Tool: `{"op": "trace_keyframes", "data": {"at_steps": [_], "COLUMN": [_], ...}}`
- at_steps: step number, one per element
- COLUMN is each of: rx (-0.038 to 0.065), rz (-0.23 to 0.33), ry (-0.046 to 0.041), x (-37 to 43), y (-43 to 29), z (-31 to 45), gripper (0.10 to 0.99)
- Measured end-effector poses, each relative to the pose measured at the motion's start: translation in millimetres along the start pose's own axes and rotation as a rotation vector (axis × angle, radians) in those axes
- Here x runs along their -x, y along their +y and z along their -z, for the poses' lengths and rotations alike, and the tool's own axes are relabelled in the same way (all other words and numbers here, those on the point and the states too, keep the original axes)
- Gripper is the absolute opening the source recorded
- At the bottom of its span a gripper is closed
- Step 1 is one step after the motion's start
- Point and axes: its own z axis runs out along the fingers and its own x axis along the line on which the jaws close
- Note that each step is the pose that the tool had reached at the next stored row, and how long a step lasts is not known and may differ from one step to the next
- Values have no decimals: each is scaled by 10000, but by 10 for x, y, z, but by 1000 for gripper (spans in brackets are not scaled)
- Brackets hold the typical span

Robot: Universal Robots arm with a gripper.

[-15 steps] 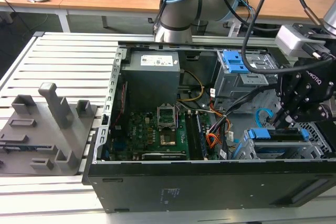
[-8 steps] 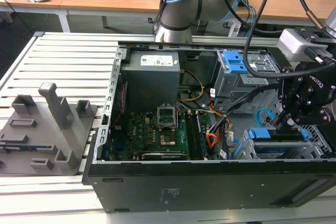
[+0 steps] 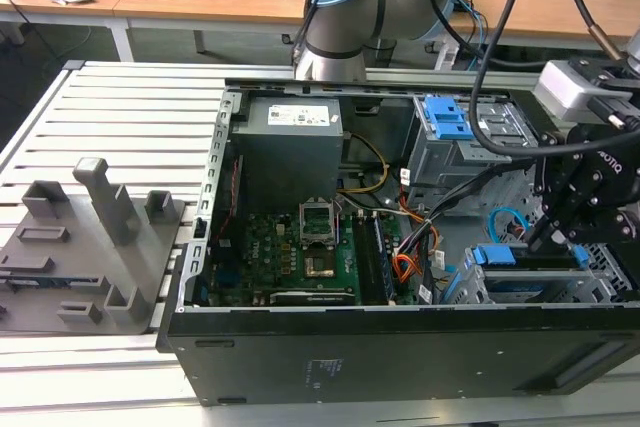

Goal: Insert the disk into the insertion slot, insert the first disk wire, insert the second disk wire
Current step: 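Insert the second disk wire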

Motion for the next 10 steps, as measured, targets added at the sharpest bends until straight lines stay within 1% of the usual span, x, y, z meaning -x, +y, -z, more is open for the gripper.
{"op": "trace_keyframes", "data": {"at_steps": [5,9,10], "rx": [0,-1,-1], "rz": [-1,1,0], "ry": [7,-1,-1], "x": [-6,-5,-5], "y": [-7,-8,-8], "z": [-32,-38,-39], "gripper": [161,161,176]}}
